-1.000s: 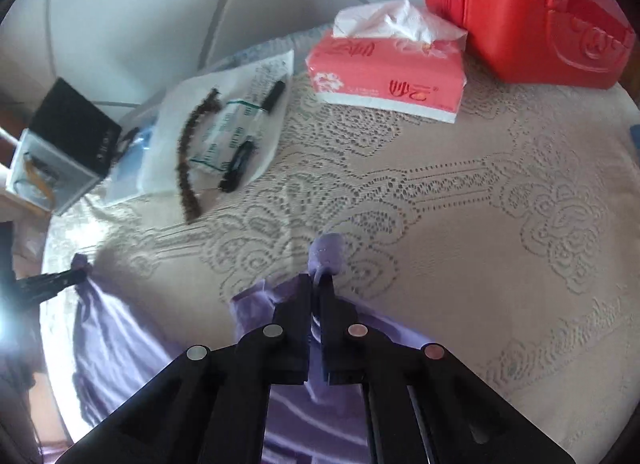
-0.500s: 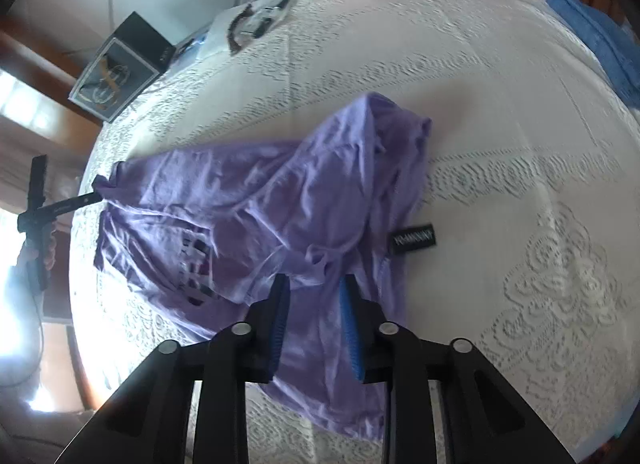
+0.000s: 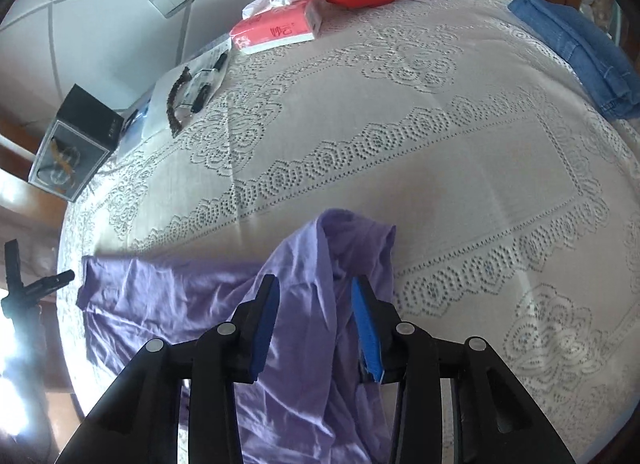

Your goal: Fold clothes

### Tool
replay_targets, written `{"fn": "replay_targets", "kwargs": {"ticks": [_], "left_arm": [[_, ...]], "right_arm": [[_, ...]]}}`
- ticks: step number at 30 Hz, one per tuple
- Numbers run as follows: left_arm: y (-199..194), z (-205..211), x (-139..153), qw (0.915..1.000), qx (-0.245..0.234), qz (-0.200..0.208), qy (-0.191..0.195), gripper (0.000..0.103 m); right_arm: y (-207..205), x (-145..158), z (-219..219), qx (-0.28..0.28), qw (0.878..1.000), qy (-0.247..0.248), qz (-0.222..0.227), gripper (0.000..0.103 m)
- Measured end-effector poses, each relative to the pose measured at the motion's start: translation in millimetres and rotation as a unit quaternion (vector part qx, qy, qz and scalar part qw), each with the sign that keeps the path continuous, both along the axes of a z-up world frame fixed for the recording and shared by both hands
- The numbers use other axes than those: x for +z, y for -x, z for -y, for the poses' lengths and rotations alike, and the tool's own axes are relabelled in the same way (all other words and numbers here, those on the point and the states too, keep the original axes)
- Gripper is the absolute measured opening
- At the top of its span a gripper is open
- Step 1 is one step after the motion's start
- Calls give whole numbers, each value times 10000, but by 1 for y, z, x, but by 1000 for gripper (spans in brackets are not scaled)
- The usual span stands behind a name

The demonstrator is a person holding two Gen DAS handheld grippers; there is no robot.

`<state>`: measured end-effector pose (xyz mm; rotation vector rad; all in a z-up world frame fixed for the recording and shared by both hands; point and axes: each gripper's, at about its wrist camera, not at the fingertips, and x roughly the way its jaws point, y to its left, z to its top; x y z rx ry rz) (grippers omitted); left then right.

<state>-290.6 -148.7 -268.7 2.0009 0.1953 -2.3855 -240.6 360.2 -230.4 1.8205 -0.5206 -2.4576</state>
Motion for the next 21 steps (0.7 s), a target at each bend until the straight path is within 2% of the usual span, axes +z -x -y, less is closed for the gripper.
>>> {"fn": "replay_targets", "kwargs": {"ticks": [2, 4, 5, 6, 7, 9, 11, 12, 13, 14, 15, 16, 18, 20, 21], "left_arm": [[3, -5, -10, 9999, -73, 71, 50, 79], [5, -10, -18, 9996, -145, 126, 208, 55], [6, -10, -21, 9994, -123, 109, 297, 51], [7, -8, -23, 9993, -73, 91, 357, 50], [7, -4, -23, 9993, 42, 72, 351, 50], [7, 7, -23, 9990, 286, 3, 339, 50], [7, 19, -22, 9979, 525, -115, 348, 52], [6, 26, -21, 9972, 638, -181, 344, 52], [5, 32, -19, 9967, 736, -229, 265, 54], [2, 37, -15, 9964, 813, -238, 92, 54], [-2, 42, -10, 9958, 870, -259, -115, 57], [-7, 44, -4, 9954, 851, -310, -325, 69], [-20, 40, 10, 9961, 674, -416, -377, 84], [-32, 34, 17, 9973, 444, -419, -414, 84], [-38, 31, 18, 9978, 328, -387, -437, 84]], "right_arm": [[9, -6, 6, 71, 9999, -26, 82, 43], [18, -11, 12, 141, 9998, -53, 163, 49], [23, -14, 15, 177, 9996, -66, 204, 40], [26, -19, 20, 308, 9991, -79, 286, 25], [28, -22, 23, 379, 9982, -336, 331, 5], [32, -23, 6, 4, 9952, -951, 226, 1], [26, -24, -37, -937, 9896, -1078, 167, 1], [21, -25, -52, -1233, 9854, -1158, 203, 3], [14, -25, -60, -1310, 9858, -1035, 183, 4], [5, -22, -63, -1256, 9896, -700, 86, 5], [-4, -17, -61, -1180, 9921, -418, -27, 9], [-13, -11, -58, -1126, 9932, -237, -151, 18], [-32, -3, -45, -926, 9953, 93, -260, 34], [-47, -4, -29, -651, 9972, 338, -144, 66], [-55, -4, -21, -514, 9976, 460, -86, 73]]}}
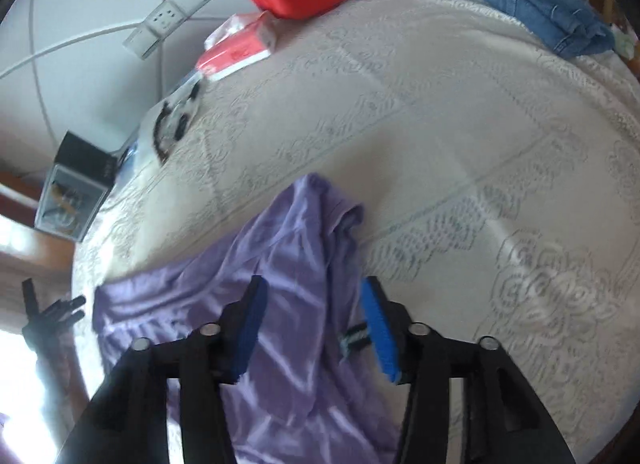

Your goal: Fold clothes

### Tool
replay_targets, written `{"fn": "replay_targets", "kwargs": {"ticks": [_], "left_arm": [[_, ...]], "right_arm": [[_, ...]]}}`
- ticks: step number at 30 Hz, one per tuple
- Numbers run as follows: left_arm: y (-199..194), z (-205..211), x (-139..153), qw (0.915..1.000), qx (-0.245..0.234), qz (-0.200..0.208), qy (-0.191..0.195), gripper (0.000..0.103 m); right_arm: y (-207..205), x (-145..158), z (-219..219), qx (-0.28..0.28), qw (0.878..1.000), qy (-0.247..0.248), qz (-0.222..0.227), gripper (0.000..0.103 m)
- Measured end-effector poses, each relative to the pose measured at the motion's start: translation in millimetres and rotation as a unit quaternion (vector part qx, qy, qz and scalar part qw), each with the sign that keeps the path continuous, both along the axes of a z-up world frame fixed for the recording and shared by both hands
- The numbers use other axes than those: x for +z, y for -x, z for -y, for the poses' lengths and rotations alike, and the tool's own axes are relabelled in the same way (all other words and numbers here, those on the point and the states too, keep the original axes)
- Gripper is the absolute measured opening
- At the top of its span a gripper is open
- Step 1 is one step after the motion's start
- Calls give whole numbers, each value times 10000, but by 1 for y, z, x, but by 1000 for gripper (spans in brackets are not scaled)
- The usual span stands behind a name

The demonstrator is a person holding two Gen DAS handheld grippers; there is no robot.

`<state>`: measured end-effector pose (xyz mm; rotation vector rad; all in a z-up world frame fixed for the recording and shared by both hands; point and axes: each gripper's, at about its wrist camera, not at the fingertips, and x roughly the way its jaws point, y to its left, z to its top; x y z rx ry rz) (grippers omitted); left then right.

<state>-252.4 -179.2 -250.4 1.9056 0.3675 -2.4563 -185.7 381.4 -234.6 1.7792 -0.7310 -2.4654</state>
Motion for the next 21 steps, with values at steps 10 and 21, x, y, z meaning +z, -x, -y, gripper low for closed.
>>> {"fn": "replay_targets", "kwargs": {"ticks": [10, 21], "left_arm": [[-33, 2, -39, 9950, -171, 656, 730, 67], [-97, 19, -14, 9997, 3, -42, -257, 68]], "right_arm": [[-39, -42, 37, 795, 9933, -463, 697, 0], [-87, -14, 32, 626, 9979, -11, 142, 37]]}}
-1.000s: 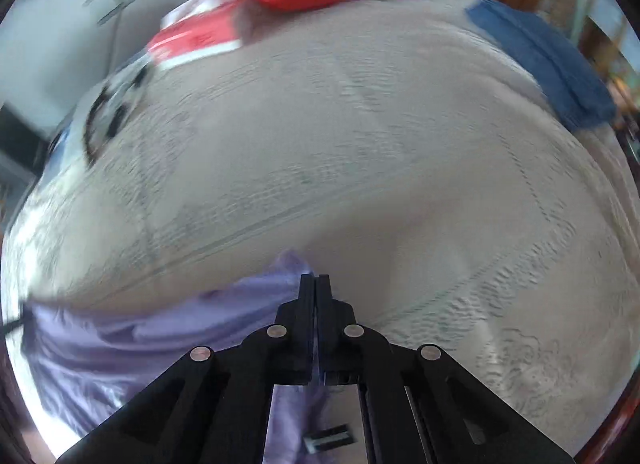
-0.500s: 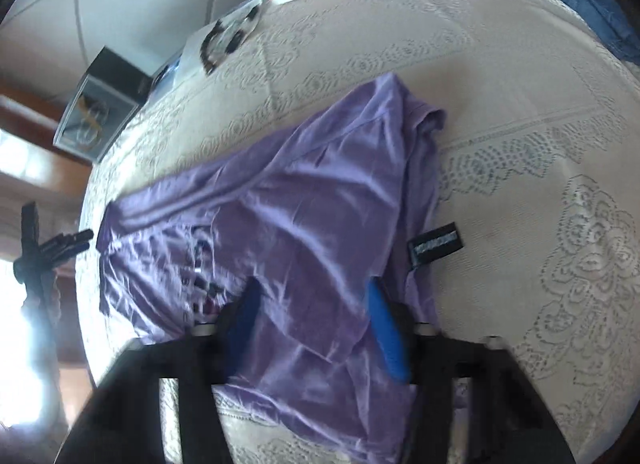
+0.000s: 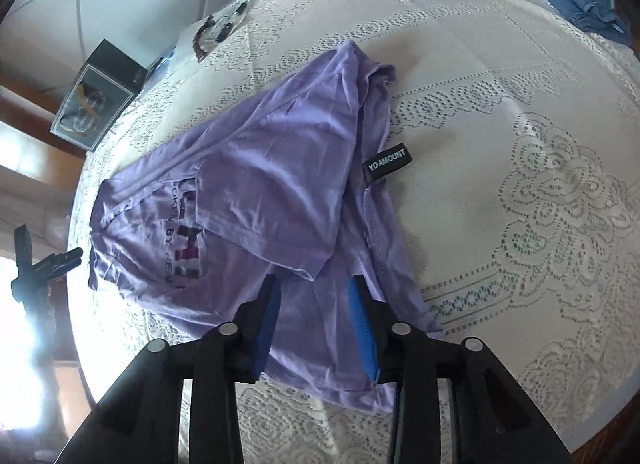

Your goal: Fold clothes

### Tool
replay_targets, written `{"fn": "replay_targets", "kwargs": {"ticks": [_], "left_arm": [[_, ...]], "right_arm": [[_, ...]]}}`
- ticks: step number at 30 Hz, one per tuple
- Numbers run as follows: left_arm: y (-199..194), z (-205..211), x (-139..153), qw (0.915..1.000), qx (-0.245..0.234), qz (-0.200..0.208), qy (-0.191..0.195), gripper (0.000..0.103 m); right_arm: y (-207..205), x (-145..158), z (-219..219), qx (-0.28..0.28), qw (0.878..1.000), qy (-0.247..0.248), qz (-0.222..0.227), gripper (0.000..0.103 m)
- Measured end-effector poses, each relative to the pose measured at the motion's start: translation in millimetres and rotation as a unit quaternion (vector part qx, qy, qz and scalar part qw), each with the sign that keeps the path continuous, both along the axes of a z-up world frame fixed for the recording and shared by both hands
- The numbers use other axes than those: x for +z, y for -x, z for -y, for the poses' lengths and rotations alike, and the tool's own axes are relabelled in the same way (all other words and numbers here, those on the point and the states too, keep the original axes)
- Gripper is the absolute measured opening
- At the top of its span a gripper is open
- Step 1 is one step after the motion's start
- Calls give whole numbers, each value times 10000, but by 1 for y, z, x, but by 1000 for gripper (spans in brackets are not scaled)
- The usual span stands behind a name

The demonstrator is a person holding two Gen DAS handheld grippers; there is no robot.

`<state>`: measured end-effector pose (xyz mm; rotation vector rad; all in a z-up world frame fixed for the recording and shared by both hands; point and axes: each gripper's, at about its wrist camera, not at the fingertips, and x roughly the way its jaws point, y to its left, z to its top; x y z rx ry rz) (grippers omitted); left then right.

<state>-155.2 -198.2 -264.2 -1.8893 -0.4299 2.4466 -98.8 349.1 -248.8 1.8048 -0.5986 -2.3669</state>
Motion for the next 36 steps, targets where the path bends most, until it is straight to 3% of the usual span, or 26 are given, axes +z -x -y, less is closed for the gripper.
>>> {"fn": "replay_targets", "kwargs": {"ticks": [4, 5, 6, 7, 8, 11, 12, 16, 18, 20, 21, 22, 23, 24, 25, 29, 32, 36], "left_arm": [[9, -8, -13, 9999, -97, -13, 84, 66], [12, -12, -17, 9998, -157, 28, 122, 59], [14, -16, -20, 9995, -202, 61, 253, 36], [16, -21, -20, 9981, -217, 79, 571, 19], [17, -22, -18, 9964, -248, 104, 805, 12], [16, -4, -11, 9873, -10, 153, 1579, 10], [16, 6, -9, 9856, 107, 200, 1676, 10], [5, 12, 11, 9937, 146, 41, 1107, 10], [-2, -15, 26, 9953, 37, -201, 951, 10], [-8, -50, 41, 9962, -64, -457, 743, 10], [-9, -73, 45, 9967, -121, -536, 593, 12], [-11, -99, 44, 9972, -141, -583, 454, 25], [-12, -123, 41, 9976, -136, -591, 344, 37], [-16, -147, 39, 9978, -116, -605, 252, 69], [-26, -172, 38, 9978, -60, -631, 200, 85], [-51, -251, 21, 9968, 510, -453, 416, 85], [-57, -289, 6, 9940, 933, -301, 481, 85], [-66, -318, 1, 9909, 1265, -408, 222, 85]], "right_arm": [[-6, -10, 11, 67, 9998, 105, 132, 37], [-8, -12, 13, 106, 9997, 92, 181, 37], [-9, -15, 15, 128, 9996, 77, 238, 37], [-10, -19, 15, 133, 9995, 68, 281, 37], [-12, -21, 15, 134, 9994, 61, 318, 37], [-15, -21, 10, 26, 9996, -34, 274, 31], [-16, -20, 7, -40, 9996, -91, 275, 30], [-23, -2, -9, -233, 9986, -467, 83, 30], [-26, 22, -14, -182, 9984, -315, -440, 31], [-30, 54, -16, 16, 9918, -418, -1205, 40], [-30, 67, -16, 132, 9870, -507, -1519, 45], [-28, 77, -19, 259, 9828, -538, -1749, 63], [-22, 83, -22, 431, 9804, -458, -1866, 89], [-13, 84, -27, 627, 9790, -308, -1913, 93], [-4, 83, -32, 825, 9773, -143, -1945, 93], [29, 75, -43, 1808, 9635, 42, -1976, 89], [49, 74, -49, 2451, 9498, 118, -1940, 80], [54, 91, -58, 2693, 9337, 362, -2332, 74]]}}
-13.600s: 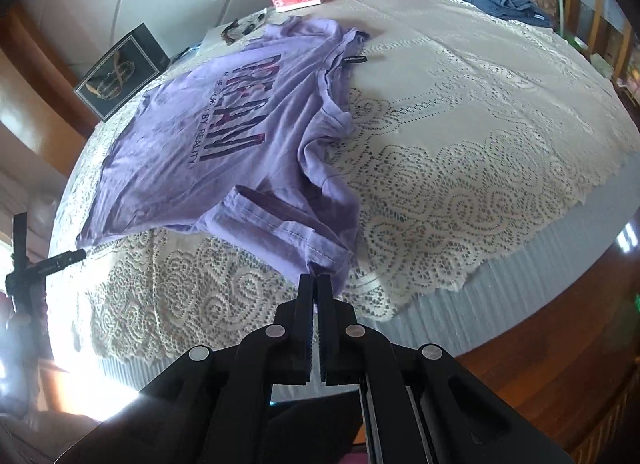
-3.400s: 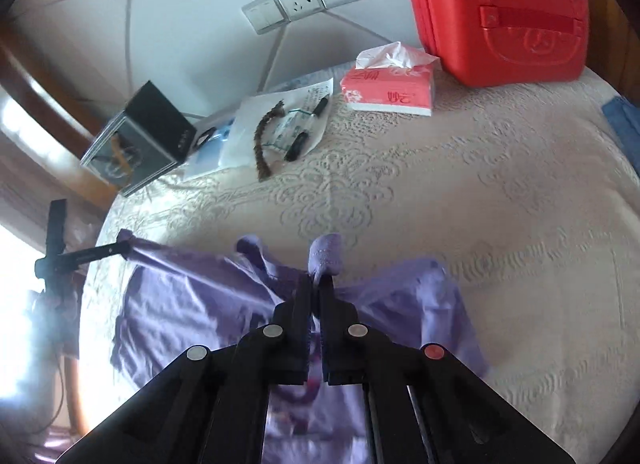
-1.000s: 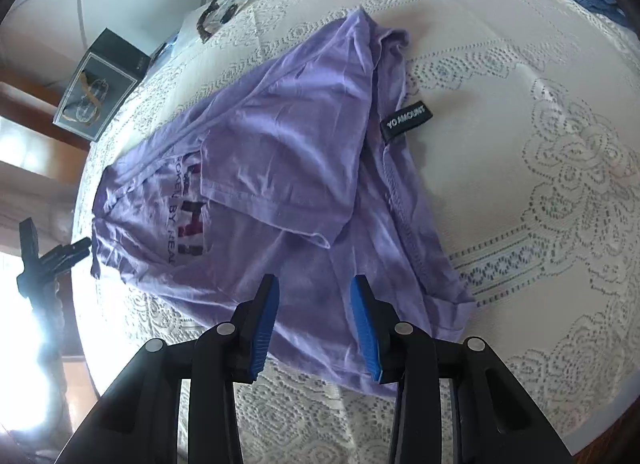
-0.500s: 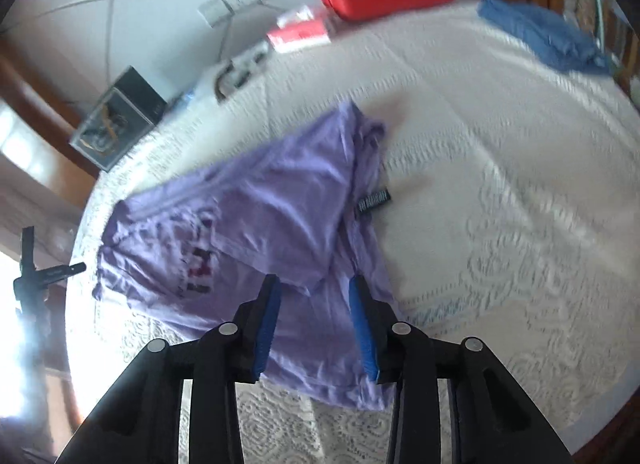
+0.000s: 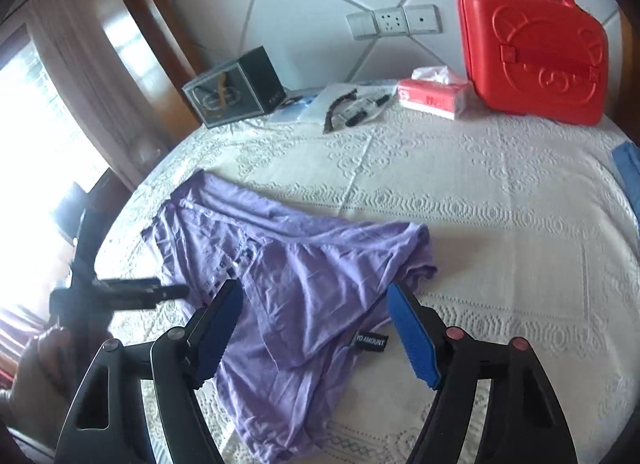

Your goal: Fold clothes

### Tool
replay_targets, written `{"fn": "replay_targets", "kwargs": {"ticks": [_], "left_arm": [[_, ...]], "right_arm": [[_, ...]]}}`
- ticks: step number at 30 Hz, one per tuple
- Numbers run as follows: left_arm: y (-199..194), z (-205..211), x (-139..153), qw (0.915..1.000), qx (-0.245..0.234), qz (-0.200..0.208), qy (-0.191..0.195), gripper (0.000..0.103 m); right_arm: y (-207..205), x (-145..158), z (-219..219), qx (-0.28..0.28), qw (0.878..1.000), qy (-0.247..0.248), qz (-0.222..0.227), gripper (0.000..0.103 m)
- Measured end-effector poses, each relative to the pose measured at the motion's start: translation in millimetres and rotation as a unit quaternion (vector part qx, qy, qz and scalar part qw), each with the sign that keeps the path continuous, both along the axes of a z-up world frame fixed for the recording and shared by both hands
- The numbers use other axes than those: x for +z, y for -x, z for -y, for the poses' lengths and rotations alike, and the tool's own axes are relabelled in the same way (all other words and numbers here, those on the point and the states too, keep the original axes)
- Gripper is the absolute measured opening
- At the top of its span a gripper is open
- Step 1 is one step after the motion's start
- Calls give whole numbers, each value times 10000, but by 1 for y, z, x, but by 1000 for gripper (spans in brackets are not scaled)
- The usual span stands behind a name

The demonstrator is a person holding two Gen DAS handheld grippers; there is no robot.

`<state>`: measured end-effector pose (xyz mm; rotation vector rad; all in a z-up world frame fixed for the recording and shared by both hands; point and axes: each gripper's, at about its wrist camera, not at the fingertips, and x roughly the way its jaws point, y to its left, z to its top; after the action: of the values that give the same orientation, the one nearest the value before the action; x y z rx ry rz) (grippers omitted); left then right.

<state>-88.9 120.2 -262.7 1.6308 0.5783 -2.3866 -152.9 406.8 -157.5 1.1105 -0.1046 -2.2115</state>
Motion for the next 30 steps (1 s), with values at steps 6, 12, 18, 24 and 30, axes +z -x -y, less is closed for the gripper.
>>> {"fn": "replay_targets", "kwargs": {"ticks": [6, 12, 18, 24, 30], "left_arm": [[-2, -17, 1, 9991, 142, -302, -244, 85], [-9, -49, 7, 9950, 815, -571, 36, 85], [-11, -102, -16, 9853, 1692, -223, -83, 85], [-2, -137, -35, 9753, 2137, 463, 311, 87], [8, -137, -41, 9691, 2407, 428, 319, 102]], "right_arm": [[29, -26, 8, 590, 9957, 38, 714, 14], [42, -44, 18, 1054, 9923, -361, 532, 15], [71, -87, 35, 1990, 9746, -719, 735, 16], [94, -118, 37, 2671, 9538, -1006, 941, 19], [89, -119, 27, 3247, 9418, -633, 606, 31]]}}
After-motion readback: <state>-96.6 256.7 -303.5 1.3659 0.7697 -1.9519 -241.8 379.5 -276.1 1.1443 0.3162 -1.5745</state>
